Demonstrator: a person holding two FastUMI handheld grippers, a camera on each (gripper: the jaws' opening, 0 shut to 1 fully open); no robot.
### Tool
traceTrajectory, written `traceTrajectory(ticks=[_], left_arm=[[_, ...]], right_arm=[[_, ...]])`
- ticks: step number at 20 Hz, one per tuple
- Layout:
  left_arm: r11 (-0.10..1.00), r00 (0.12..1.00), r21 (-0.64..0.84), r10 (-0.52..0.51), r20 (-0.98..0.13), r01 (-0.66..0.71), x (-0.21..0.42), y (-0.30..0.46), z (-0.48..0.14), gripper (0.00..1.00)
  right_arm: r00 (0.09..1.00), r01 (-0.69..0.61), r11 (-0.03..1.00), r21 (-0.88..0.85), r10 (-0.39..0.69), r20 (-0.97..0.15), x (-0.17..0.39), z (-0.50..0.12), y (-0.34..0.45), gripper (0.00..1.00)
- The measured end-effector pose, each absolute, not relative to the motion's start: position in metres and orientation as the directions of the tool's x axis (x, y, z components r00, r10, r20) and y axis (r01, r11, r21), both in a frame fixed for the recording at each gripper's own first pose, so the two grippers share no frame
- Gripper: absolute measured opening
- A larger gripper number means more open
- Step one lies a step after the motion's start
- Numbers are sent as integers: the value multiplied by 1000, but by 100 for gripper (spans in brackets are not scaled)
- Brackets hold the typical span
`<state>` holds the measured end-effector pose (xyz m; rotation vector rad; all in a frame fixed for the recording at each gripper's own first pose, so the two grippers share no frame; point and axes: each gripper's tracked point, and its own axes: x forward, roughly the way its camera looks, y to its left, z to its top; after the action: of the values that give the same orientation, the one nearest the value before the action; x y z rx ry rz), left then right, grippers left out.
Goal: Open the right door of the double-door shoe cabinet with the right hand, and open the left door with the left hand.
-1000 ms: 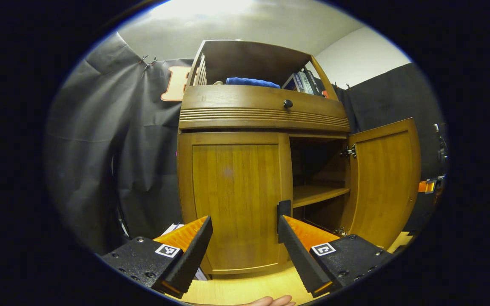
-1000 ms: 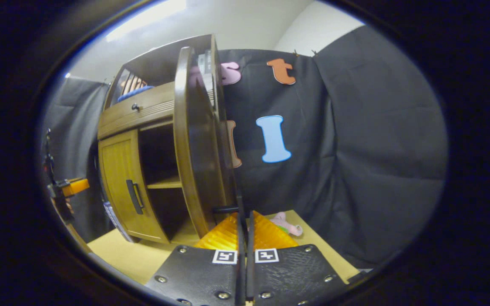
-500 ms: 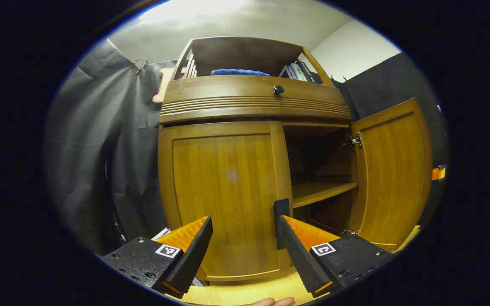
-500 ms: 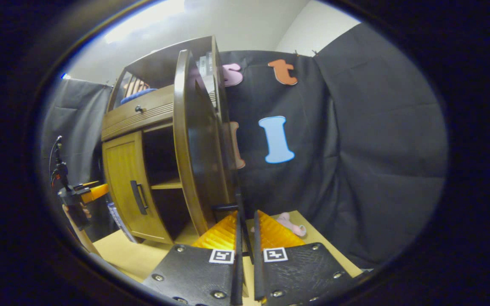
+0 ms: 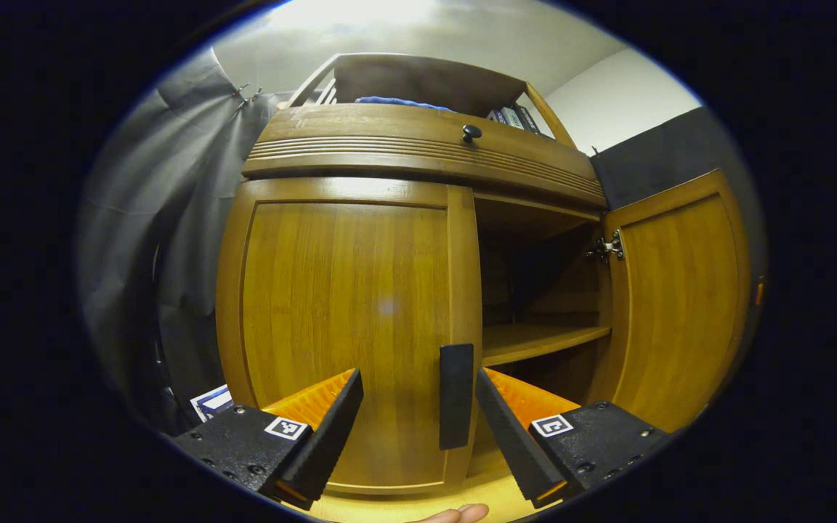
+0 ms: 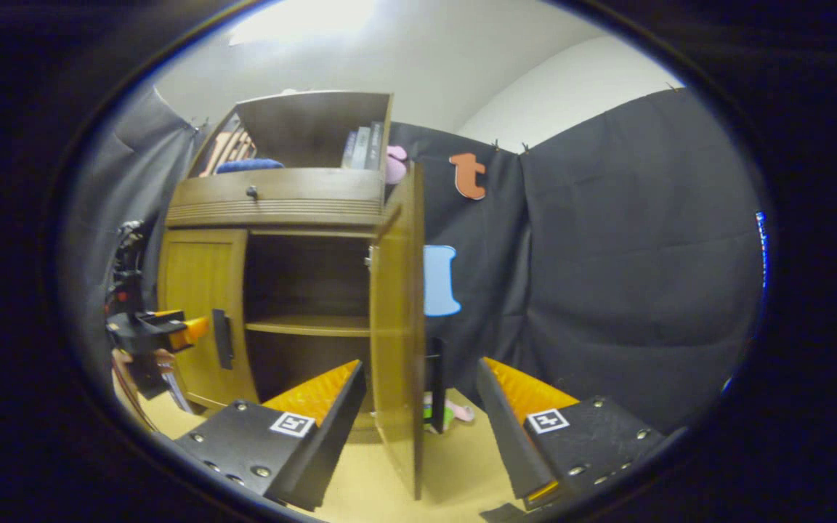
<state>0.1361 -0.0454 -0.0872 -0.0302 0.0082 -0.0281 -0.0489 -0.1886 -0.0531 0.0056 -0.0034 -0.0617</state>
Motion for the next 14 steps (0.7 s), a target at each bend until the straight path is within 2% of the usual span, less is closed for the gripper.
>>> traceTrajectory(ticks=[2,4,5,6,7,10,11,12,14], left_arm=[[999,1000,-35,-28,4,28,141,-46,-90,96],[995,998,-65,-70,7,70,147,-58,-97,92],[994,996,-74,-83,13,84,152,-61,-99,90],[992,995,-83,-95,13,96,157,-65,-103,90],[990,994,-93,-108,1,108,161,-69,-110,90],[984,992,-129,-127,-26,122,176,-86,-126,90],[983,992,-131,-129,-16,126,183,-92,-126,82],[990,996,-111,-87,-28,84,190,-88,-131,76],[996,997,-57,-67,-34,65,192,-85,-128,54]], right_arm=[[997,77,997,24,-78,24,-64,-52,-176,95],[999,43,997,70,-45,28,-77,-50,-153,93],[999,33,996,82,-35,33,-82,-48,-142,96],[999,27,996,87,-31,44,-89,-44,-138,96],[998,19,996,89,-24,54,-95,-41,-131,91],[998,-11,992,127,2,65,-108,-34,-111,94],[998,-30,990,141,21,64,-110,-32,-102,94],[997,-51,987,150,42,62,-112,-33,-94,94],[997,-65,986,156,57,59,-118,-32,-88,94]])
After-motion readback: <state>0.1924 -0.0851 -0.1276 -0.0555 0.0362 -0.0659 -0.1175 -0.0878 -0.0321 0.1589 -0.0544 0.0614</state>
